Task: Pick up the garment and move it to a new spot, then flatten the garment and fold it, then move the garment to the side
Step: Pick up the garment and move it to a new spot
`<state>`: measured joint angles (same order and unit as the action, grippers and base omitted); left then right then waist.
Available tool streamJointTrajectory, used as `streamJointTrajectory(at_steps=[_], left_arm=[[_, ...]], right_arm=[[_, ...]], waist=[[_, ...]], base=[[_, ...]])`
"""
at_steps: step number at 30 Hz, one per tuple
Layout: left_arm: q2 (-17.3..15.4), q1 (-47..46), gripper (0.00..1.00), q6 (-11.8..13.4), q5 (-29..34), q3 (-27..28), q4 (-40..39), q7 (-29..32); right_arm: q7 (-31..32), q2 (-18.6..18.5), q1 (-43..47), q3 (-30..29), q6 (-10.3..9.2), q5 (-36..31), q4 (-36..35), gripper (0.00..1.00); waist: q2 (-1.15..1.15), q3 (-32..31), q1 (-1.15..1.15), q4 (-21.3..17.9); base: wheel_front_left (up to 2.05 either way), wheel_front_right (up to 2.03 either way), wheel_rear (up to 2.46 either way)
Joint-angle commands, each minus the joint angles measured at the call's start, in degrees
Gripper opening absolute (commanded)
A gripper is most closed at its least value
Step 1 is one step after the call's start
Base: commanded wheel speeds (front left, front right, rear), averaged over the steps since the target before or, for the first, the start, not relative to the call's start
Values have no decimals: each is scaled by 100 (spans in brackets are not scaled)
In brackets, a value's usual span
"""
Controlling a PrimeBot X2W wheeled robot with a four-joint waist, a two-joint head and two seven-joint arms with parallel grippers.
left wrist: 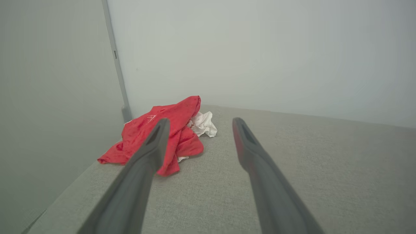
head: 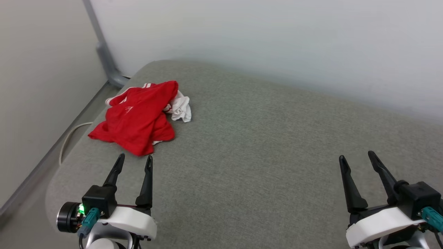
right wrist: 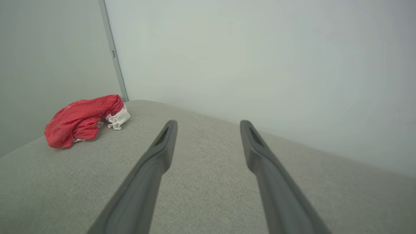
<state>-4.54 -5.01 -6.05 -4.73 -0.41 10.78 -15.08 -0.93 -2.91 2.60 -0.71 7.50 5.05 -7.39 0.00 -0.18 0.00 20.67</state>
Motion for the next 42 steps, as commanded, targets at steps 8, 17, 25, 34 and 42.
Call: streamJointTrajectory(at_steps=[8,17,25,34,42], left_arm=[[23,-7,100,23,-3,110,-38,-14],[50,100,100,39,-44,299,-179,-14],[74,116,100,45,-6,365,-235,-14],[47,-447,100,-26,-137,434,-42,-14],[-303,-1847,100,-108,-824,665,837,229]], right_arm=[[76,4,-93,70,-3,-102,-133,100],[175,4,-285,234,-4,-160,-127,100],[193,4,-318,214,-4,-175,-68,100],[304,4,-268,76,-3,-187,-276,100],[530,4,-692,140,-4,-431,-581,100]], waist=[[0,55,0,807],[0,156,0,980],[0,176,0,984],[0,453,0,863],[0,1353,0,248]], base=[[0,0,0],[0,0,0],[0,0,0],[0,0,0],[0,0,0]])
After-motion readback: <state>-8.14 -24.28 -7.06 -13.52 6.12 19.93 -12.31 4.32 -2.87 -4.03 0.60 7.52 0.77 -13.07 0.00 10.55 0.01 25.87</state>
